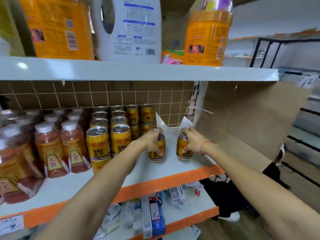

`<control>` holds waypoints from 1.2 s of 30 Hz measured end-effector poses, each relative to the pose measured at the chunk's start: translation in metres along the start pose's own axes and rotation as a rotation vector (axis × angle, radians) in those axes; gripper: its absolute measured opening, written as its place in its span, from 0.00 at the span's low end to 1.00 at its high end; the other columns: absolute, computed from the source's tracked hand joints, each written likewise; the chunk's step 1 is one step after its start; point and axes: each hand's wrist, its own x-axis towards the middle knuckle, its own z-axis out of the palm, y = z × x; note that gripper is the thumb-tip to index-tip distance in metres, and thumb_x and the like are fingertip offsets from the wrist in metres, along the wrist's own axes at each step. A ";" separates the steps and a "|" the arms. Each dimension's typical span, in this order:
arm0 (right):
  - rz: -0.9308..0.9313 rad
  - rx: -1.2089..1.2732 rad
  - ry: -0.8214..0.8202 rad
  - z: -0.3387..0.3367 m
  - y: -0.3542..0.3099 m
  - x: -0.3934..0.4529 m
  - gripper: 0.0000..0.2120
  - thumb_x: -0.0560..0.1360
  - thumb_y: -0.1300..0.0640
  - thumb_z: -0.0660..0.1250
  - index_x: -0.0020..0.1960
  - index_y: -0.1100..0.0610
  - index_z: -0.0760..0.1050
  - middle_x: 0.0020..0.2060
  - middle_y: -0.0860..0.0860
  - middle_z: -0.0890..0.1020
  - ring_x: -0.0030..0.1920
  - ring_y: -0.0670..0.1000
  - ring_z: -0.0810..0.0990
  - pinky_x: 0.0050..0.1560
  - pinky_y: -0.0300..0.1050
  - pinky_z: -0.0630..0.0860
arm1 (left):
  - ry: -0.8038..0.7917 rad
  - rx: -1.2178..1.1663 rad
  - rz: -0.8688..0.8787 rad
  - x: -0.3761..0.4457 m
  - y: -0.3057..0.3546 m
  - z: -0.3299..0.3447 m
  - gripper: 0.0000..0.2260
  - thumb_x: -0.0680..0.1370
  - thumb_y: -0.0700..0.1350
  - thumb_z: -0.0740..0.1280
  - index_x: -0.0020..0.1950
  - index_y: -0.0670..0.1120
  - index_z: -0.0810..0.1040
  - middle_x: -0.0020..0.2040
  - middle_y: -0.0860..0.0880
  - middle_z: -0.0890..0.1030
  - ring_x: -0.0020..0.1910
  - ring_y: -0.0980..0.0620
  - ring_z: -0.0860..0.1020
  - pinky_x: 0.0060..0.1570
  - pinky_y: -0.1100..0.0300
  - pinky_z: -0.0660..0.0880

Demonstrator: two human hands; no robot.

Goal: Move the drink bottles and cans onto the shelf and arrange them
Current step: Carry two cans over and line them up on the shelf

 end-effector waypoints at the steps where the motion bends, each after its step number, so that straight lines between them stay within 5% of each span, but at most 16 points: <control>1: -0.029 0.007 -0.014 0.001 0.003 0.008 0.40 0.64 0.55 0.78 0.70 0.56 0.61 0.63 0.57 0.67 0.61 0.60 0.72 0.59 0.54 0.74 | 0.005 0.000 -0.032 0.003 -0.001 0.000 0.36 0.66 0.45 0.79 0.68 0.50 0.63 0.67 0.45 0.66 0.64 0.44 0.71 0.56 0.55 0.75; 17: -0.362 0.139 -0.179 0.041 -0.011 0.092 0.37 0.64 0.57 0.77 0.68 0.53 0.63 0.60 0.55 0.67 0.60 0.59 0.73 0.56 0.48 0.75 | -0.073 0.131 -0.356 0.012 -0.021 0.000 0.40 0.67 0.46 0.78 0.72 0.49 0.59 0.68 0.43 0.64 0.65 0.41 0.70 0.58 0.52 0.74; 24: -0.406 0.135 -0.210 0.051 -0.015 0.098 0.39 0.64 0.56 0.78 0.69 0.52 0.62 0.61 0.55 0.67 0.61 0.59 0.73 0.57 0.52 0.76 | -0.276 0.277 -0.330 0.025 -0.014 -0.035 0.36 0.70 0.50 0.75 0.73 0.48 0.63 0.68 0.46 0.71 0.63 0.45 0.72 0.55 0.57 0.74; 36: -0.396 0.122 -0.214 0.052 -0.016 0.102 0.40 0.65 0.56 0.78 0.70 0.51 0.61 0.63 0.54 0.66 0.62 0.59 0.72 0.58 0.52 0.76 | -0.318 0.536 -0.278 0.034 -0.013 -0.050 0.31 0.71 0.50 0.75 0.70 0.43 0.68 0.64 0.45 0.74 0.59 0.47 0.74 0.48 0.60 0.73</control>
